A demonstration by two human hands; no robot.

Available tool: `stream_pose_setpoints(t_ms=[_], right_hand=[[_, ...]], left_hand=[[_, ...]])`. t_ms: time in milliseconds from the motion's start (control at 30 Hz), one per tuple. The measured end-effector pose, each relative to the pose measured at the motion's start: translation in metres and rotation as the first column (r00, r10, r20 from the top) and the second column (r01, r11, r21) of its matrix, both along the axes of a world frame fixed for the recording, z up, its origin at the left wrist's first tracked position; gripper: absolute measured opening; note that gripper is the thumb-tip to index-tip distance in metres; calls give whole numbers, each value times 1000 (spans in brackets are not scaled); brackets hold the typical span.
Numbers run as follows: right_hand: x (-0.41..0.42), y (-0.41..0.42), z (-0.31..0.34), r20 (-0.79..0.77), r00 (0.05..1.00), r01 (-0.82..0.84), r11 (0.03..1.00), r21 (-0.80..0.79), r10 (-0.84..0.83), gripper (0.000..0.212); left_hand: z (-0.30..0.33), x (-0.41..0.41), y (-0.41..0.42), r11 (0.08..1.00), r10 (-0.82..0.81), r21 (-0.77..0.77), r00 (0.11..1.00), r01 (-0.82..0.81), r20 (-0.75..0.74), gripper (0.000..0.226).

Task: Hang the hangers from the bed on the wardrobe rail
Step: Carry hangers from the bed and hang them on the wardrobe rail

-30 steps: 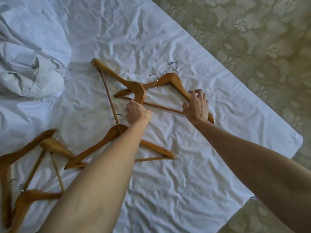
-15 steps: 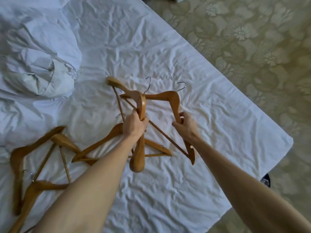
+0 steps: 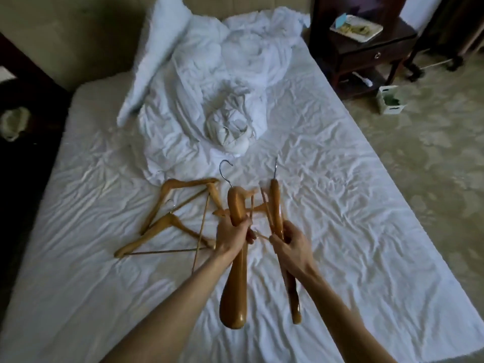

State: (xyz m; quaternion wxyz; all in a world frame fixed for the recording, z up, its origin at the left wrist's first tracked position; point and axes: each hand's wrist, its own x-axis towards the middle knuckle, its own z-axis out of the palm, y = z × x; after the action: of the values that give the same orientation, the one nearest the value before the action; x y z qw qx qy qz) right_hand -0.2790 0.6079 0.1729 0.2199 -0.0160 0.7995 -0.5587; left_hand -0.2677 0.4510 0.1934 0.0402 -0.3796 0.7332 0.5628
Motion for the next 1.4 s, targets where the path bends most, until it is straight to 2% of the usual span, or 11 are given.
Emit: stream_pose_setpoints(t_ms=[133,233,467,567,700,933,1067,1167,1300,1400], right_hand=[[60,-60,53,-84,991,-112,991,-77,105,6],[116,-112,84,-163,961,-234,971,-43,224,24],[289,-218,128,-298,822,-501,865,23,485,20],[367,-260,146,-313,756,-587,807,61,574,23],[466,-304,163,-310,678,-699,715,8,667,19],[597,-349,163,-328,454,-870,491,35,828,11],[654,-376,159,-297,325,-934,354,51,898,19],[696,-403,154,-279,229,-966,253,51,932,17],[757,-453,150,-245,149,-987,158,20,958,14],[799,-503,148,-230,76,-997,79,6,970,16]], left_hand=[[53,88,-52,986,166,-23,983,-168,-79,14],[79,164,-96,959,272,-41,953,-280,-135,18],[121,367,-178,870,458,-59,848,-489,-268,9],[132,458,-205,842,492,-86,824,-532,-281,16],[141,572,-223,798,544,-130,796,-588,-265,24],[124,735,-225,582,753,-118,588,-805,-296,19],[116,799,-226,463,831,-97,470,-881,-298,15],[113,838,-235,364,868,-98,376,-926,-324,7],[114,893,-269,223,915,-98,243,-970,-321,9],[117,936,-315,146,936,-137,182,-980,-301,8]])
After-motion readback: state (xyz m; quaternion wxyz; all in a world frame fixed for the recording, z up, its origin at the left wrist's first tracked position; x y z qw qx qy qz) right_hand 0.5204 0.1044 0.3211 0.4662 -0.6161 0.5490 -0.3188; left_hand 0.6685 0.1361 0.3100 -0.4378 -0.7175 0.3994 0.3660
